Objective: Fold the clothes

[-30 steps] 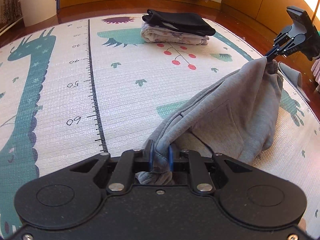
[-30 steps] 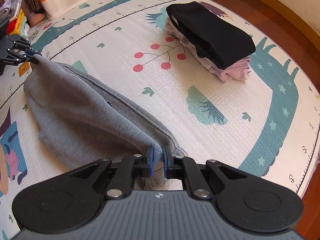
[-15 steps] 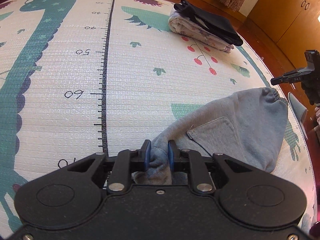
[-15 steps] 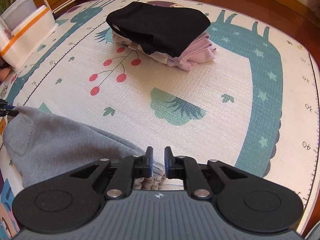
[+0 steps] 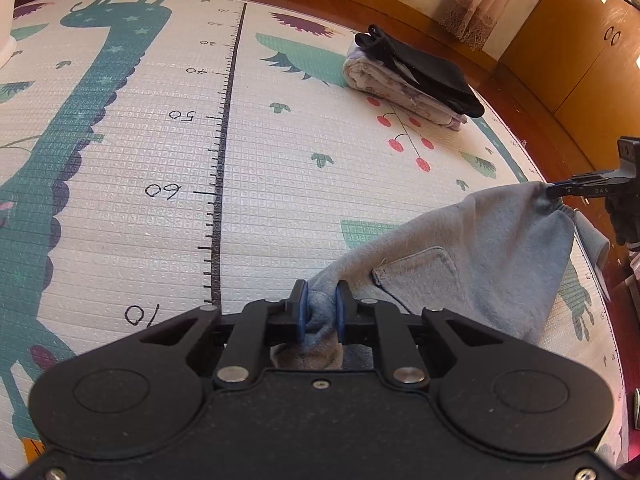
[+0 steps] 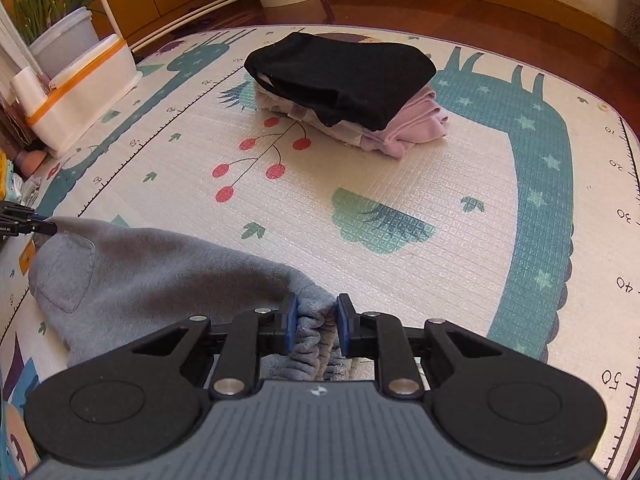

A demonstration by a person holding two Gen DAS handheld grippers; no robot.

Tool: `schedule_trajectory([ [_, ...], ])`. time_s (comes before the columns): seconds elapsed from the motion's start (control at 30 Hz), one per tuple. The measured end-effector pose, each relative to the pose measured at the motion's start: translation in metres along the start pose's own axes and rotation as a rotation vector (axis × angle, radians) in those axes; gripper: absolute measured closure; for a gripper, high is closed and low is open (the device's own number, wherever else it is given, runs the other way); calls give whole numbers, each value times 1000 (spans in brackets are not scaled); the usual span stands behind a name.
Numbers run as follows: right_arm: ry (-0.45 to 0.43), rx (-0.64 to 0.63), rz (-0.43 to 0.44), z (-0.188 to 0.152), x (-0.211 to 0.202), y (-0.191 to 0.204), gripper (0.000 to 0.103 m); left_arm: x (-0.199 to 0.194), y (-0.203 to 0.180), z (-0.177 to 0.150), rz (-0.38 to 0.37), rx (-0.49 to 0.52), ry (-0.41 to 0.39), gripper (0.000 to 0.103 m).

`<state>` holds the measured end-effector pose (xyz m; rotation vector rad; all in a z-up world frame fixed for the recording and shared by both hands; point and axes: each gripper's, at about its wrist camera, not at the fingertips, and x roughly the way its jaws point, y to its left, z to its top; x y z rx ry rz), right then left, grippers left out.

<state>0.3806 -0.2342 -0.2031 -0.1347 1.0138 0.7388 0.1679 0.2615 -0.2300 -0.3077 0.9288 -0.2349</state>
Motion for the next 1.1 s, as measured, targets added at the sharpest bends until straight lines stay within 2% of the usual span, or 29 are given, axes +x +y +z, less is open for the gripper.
schedule_trajectory([
  [0.17, 68, 6, -46, -4, 31, -5, 81, 15, 2, 1, 30, -26, 8, 92],
  [0.23, 85, -2, -78, -10, 39, -4, 78, 19, -1, 0, 50, -12, 12, 88],
  [0.3, 69, 11, -124, -9, 37, -2, 63, 16, -4, 1, 88, 15, 6, 78],
  [0.33, 49, -16, -151, -8, 32, 3, 60, 11, -7, 1, 117, 41, -13, 70],
  [0.43, -44, -154, -205, -10, 11, 34, 60, -16, -24, -1, 182, 153, -119, 66],
  [0.53, -118, -321, -164, -19, -7, 76, 61, -34, -49, -11, 125, 248, -177, 65],
  [0.6, -73, -375, -122, -32, 1, 93, 61, -26, -62, -21, 87, 295, -144, 65],
  [0.63, -32, -376, -133, -39, 10, 93, 61, -19, -68, -27, 73, 320, -121, 64],
  [0.67, 6, -361, -151, -46, 19, 88, 61, -4, -67, -32, 109, 350, -88, 64],
  [0.7, 49, -328, -163, -56, 28, 78, 65, 11, -66, -38, 145, 381, -56, 58],
  [0.73, 53, -307, -145, -66, 32, 68, 65, 24, -65, -44, 178, 409, -26, 55],
  [0.77, 22, -318, -134, -71, 30, 65, 66, 22, -66, -44, 177, 419, -35, 54],
  [0.83, 40, -315, -142, -67, 31, 68, 66, 18, -69, -45, 173, 437, -54, 50],
  [0.97, 40, -277, -121, -59, 24, 74, 66, 10, -74, -46, 165, 475, -92, 54],
  [1.07, -59, -228, -92, -52, 10, 78, 62, 2, -77, -47, 148, 477, -129, 55],
  [1.1, -28, -215, -112, -52, 16, 74, 60, 5, -76, -49, 158, 472, -117, 55],
])
